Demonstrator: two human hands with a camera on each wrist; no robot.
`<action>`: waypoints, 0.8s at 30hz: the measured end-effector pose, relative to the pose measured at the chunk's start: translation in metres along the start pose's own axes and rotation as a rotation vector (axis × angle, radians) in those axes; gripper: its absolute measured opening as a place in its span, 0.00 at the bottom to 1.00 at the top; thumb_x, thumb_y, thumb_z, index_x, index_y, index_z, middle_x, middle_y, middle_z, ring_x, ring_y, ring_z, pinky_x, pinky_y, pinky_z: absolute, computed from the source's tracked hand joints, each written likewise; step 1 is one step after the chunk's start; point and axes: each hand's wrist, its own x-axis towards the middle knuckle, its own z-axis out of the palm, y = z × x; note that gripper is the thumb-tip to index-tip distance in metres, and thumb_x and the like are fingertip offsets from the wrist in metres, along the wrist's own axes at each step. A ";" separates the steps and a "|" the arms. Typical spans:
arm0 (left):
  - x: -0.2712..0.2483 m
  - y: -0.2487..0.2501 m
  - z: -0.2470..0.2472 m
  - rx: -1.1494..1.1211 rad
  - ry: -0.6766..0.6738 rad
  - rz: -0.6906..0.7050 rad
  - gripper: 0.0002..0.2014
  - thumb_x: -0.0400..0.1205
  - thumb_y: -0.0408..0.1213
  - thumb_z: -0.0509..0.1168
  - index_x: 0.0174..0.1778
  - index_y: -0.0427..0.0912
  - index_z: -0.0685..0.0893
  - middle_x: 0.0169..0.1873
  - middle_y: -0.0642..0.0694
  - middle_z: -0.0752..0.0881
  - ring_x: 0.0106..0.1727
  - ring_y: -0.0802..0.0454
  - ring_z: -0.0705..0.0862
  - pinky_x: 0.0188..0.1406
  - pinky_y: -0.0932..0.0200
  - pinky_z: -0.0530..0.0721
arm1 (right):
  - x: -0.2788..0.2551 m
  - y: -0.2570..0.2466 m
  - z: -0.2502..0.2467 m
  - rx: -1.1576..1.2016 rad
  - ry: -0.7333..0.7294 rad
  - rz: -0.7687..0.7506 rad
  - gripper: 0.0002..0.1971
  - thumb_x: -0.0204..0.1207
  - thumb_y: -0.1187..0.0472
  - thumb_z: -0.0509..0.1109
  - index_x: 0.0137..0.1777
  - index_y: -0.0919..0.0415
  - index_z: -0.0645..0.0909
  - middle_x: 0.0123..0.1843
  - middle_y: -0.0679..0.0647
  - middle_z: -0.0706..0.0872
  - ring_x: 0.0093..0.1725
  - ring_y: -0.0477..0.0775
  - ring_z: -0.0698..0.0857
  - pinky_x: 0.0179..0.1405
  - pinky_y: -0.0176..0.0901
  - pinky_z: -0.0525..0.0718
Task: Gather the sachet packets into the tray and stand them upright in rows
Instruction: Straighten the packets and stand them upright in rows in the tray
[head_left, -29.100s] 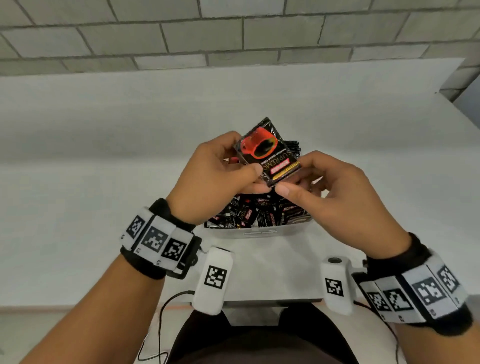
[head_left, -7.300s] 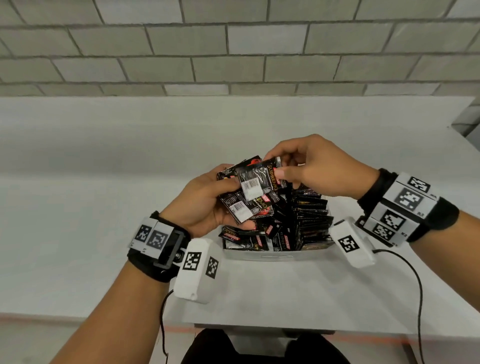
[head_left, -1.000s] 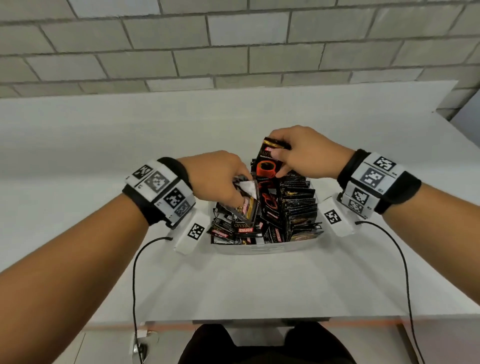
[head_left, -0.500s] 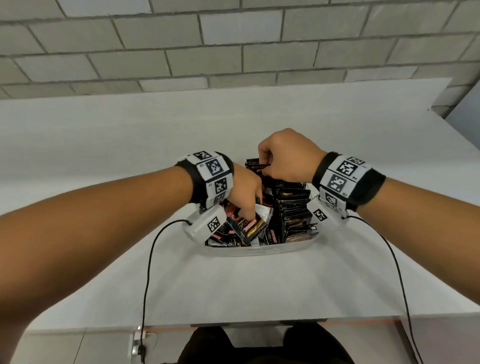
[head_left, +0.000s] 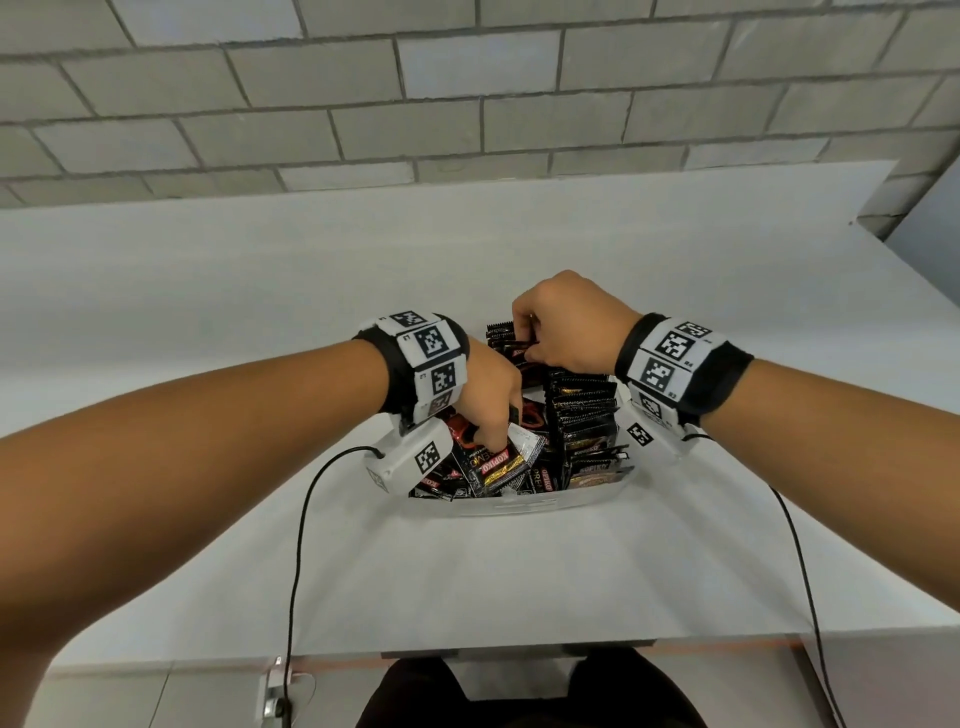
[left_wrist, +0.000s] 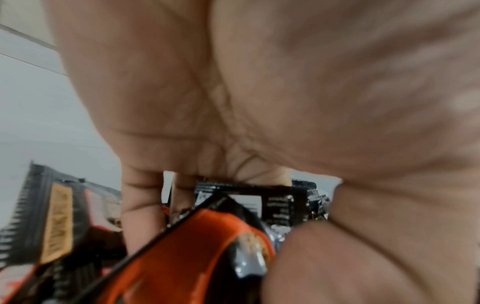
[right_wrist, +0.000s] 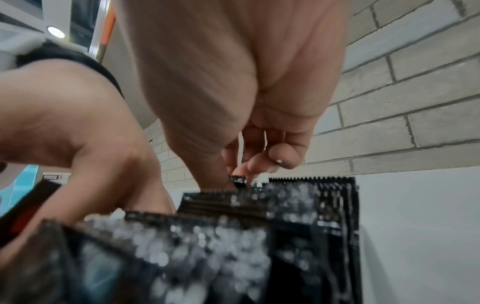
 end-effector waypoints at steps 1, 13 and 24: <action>-0.002 -0.001 0.000 -0.019 0.011 -0.006 0.06 0.74 0.36 0.73 0.43 0.40 0.85 0.26 0.51 0.76 0.30 0.51 0.73 0.30 0.61 0.73 | 0.001 0.000 0.000 0.012 0.009 0.003 0.10 0.68 0.63 0.83 0.47 0.58 0.85 0.32 0.41 0.76 0.37 0.51 0.81 0.40 0.46 0.84; -0.003 -0.002 0.000 -0.028 0.008 -0.023 0.08 0.75 0.37 0.73 0.36 0.42 0.80 0.20 0.53 0.72 0.25 0.52 0.70 0.28 0.61 0.70 | 0.009 0.002 -0.006 0.087 -0.008 0.037 0.09 0.69 0.57 0.84 0.39 0.56 0.86 0.34 0.45 0.85 0.36 0.45 0.83 0.36 0.39 0.81; -0.045 -0.020 0.001 -0.293 0.216 0.121 0.19 0.64 0.52 0.69 0.53 0.68 0.85 0.70 0.58 0.84 0.64 0.55 0.86 0.68 0.53 0.83 | 0.012 0.005 -0.007 0.060 -0.047 0.085 0.12 0.64 0.55 0.87 0.36 0.54 0.85 0.31 0.44 0.83 0.32 0.43 0.81 0.33 0.39 0.76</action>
